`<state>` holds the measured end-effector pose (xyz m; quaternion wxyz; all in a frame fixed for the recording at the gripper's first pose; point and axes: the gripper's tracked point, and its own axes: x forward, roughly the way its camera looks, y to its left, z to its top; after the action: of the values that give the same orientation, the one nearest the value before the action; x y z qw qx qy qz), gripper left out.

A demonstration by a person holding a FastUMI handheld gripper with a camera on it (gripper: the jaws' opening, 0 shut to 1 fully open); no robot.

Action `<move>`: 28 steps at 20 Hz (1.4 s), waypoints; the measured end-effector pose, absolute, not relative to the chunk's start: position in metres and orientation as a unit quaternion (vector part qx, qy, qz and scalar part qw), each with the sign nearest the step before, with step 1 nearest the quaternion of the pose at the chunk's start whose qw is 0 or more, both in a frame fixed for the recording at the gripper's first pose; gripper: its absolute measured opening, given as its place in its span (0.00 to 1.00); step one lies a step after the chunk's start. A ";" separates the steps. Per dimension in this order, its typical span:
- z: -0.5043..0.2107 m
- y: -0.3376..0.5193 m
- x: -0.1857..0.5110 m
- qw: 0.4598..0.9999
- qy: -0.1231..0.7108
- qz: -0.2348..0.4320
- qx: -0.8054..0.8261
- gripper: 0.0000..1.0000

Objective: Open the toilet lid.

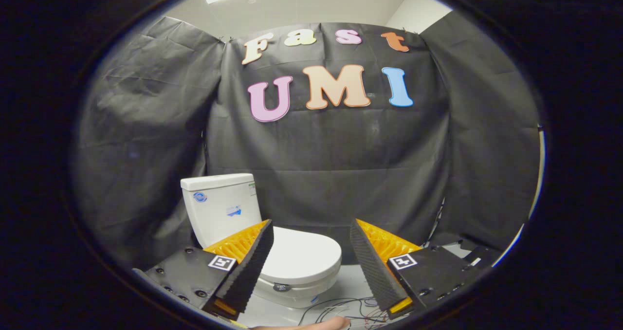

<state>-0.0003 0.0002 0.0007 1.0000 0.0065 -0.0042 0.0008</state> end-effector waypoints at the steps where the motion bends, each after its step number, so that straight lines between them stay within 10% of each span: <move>1: -0.001 0.000 0.000 1.000 -0.003 0.001 0.005 0.98; 28: -0.075 0.037 0.118 0.990 -0.003 0.000 0.141 0.98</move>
<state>0.1182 0.0370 -0.0747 0.9900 0.1408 -0.0029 0.0004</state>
